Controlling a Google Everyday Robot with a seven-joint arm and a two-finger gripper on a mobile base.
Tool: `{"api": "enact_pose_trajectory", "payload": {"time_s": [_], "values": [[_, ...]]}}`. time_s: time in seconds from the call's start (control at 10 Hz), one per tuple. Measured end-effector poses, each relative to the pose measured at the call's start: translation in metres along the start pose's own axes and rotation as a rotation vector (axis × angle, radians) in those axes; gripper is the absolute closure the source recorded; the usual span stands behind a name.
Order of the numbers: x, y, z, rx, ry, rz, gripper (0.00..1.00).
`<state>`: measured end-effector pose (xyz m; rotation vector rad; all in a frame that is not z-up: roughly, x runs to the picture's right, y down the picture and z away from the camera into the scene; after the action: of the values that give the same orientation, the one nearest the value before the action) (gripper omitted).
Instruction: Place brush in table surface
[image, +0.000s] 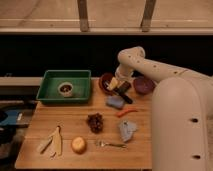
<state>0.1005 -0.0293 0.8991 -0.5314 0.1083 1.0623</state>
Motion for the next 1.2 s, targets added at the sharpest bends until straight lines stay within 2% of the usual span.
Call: {"api": "enact_pose_trajectory", "payload": {"time_s": [0.2,0.4,0.8,1.1,1.2], "values": [[-0.003,0.010,0.021,-0.050,0.027,-0.041,0.20],[-0.003,0.017,0.038,-0.081,0.047,-0.060,0.20],[-0.006,0.021,0.056,-0.137,0.069,-0.080,0.20],[-0.003,0.022,0.067,-0.168,0.085,-0.085,0.21],[-0.002,0.023,0.069,-0.171,0.088,-0.087,0.24]]}}
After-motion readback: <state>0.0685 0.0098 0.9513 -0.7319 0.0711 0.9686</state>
